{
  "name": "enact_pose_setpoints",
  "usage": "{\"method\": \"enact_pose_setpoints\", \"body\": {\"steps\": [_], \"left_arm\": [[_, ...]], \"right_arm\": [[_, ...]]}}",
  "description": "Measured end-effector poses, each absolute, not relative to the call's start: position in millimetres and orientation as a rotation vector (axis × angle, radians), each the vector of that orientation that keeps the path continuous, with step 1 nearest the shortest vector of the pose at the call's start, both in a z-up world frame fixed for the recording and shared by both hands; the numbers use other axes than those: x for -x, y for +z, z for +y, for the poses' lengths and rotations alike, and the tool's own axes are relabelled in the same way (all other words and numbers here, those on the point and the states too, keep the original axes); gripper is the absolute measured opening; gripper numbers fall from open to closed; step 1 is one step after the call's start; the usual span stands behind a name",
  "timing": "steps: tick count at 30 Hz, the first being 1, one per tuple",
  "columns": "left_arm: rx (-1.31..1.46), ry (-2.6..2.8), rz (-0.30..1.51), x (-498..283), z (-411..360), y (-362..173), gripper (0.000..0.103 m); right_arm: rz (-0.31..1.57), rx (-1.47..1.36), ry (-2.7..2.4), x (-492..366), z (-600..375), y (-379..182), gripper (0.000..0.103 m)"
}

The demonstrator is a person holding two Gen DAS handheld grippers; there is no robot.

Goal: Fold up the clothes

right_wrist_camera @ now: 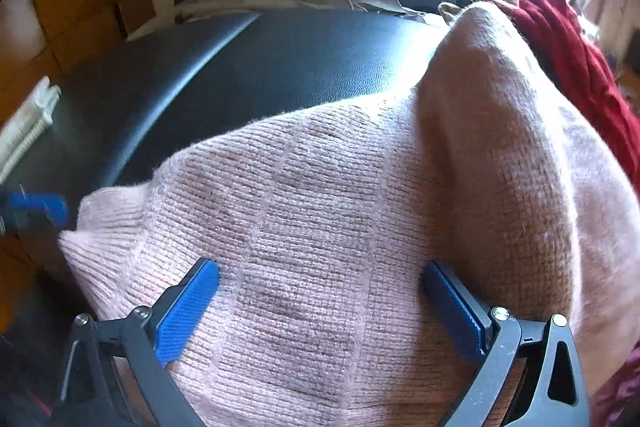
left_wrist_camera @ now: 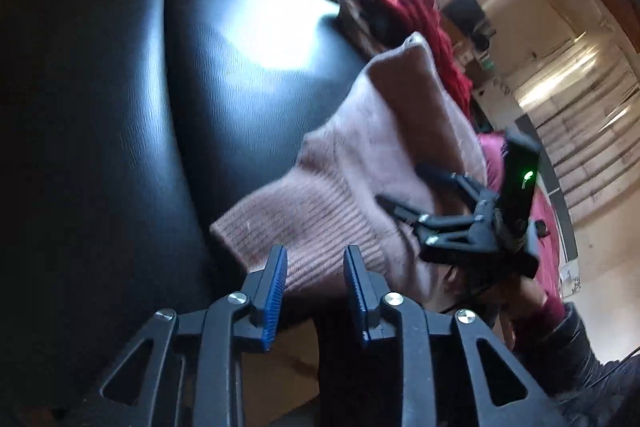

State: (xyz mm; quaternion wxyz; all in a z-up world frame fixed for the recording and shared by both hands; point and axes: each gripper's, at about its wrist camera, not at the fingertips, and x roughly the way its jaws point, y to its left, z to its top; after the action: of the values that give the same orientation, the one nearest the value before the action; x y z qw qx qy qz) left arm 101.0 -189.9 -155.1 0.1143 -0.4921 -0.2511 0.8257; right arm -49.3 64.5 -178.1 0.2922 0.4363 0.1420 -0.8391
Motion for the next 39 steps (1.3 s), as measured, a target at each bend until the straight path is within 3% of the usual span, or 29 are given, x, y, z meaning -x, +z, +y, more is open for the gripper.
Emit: {"method": "enact_pose_setpoints", "body": {"steps": [5,11,14,24,37,39], "left_arm": [[1.484,2.433,-0.674,-89,-175,-164,0.036],[1.466,2.599,-0.255,-80,-135,-158,0.035],[1.446,2.664,-0.082,-81,-117,-157,0.027],[1.412,2.727,-0.042,-86,-113,-159,0.023],[1.422,2.741,-0.227,-80,-129,-164,0.021],[1.416,2.746,-0.257,-81,-132,-164,0.017]], "right_arm": [[0.384,-1.098,-2.226,43,92,-185,0.103],[0.411,-1.115,-2.191,54,103,-187,0.103],[0.414,-1.126,-2.187,59,102,-186,0.103],[0.415,-1.131,-2.219,71,104,-185,0.103],[0.444,-1.176,-2.235,59,45,-190,0.103],[0.441,-1.176,-2.228,59,44,-189,0.095]]}}
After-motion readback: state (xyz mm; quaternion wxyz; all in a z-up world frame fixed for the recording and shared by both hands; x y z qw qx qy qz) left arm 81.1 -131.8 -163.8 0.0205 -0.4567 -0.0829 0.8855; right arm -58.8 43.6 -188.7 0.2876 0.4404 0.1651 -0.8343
